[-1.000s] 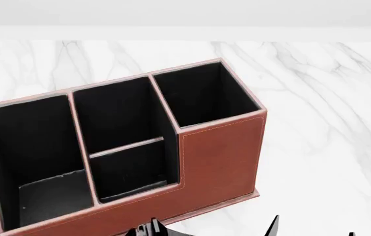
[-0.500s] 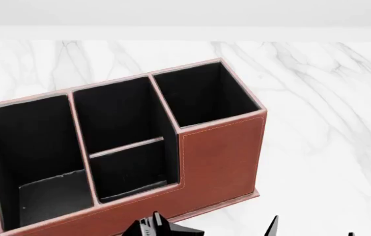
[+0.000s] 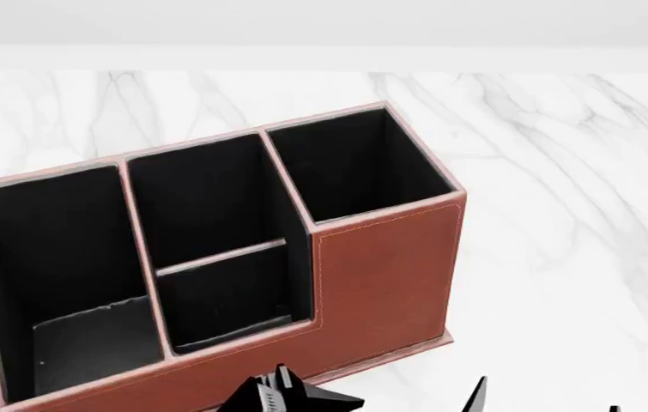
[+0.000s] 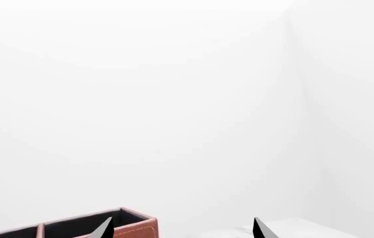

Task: Pick up the book and place it in the back compartment of the caddy.

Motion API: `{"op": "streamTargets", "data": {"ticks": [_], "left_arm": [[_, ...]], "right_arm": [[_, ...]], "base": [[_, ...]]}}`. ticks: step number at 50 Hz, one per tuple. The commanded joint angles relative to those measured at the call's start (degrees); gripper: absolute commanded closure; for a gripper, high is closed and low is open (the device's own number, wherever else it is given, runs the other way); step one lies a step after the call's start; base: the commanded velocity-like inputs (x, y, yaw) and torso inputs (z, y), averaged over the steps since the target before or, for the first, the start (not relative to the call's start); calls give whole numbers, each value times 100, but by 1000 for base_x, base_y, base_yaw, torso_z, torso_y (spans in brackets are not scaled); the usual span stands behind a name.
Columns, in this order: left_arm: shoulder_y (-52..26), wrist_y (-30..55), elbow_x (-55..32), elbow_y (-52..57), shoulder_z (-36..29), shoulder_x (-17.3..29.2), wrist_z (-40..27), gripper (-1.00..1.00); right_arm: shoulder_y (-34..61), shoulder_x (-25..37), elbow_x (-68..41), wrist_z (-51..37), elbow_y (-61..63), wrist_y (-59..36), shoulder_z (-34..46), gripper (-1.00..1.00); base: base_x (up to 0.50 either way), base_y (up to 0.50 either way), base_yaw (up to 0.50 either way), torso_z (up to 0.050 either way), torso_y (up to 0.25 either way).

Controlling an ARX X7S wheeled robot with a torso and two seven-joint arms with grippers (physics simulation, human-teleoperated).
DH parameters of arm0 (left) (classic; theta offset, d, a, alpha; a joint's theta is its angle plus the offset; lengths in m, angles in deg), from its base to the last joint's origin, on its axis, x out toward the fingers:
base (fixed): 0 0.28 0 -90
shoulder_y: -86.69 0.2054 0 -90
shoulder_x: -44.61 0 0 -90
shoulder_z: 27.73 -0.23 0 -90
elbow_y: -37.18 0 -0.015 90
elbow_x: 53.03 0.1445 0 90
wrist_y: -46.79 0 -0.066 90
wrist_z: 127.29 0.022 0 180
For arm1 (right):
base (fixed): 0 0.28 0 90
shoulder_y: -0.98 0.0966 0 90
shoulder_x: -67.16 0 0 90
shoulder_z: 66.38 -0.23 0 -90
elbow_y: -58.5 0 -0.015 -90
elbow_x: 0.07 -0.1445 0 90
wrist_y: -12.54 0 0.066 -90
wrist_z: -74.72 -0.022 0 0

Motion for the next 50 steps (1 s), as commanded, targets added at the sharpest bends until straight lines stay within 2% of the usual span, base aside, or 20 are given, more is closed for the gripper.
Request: {"op": "streamTargets", "data": {"ticks": [1,15,24,25,33,42,46,50], "left_arm": [[-84,-80,-38,-230,-77,-122,32,-100],[-108,-271,-194,-488,-337,-235,64,-100],[-252,-606,-1221,-832,-1589,-252,-103,-100],[-263,-640,-1304,-848,-1721,-251,-107,100],[-377,-841,-1977,-1056,-2375,-250,-138,100],[-470,-948,-2173,-1161,-2514,-197,-218,100],[-462,-900,-2162,-939,-2531,-58,-352,100],[-470,-717,-2122,-303,-2596,287,-652,100]], "right_arm": [[-12,26,-20,-12,41,-10,5,-100],[-29,35,-18,-35,37,27,11,-100],[-6,31,-7,-41,19,17,29,-100],[-5,34,-10,-43,25,9,29,-100],[-20,40,-7,-59,40,26,30,-100],[9,46,-24,-59,8,17,41,-100],[11,51,-24,-68,19,-2,41,-100],[28,53,-45,-77,4,-16,34,-100]], "base": [[0,0,0,0,0],[0,0,0,0,0],[0,0,0,0,0],[0,0,0,0,0],[0,0,0,0,0],[0,0,0,0,0],[0,0,0,0,0],[0,0,0,0,0]]}}
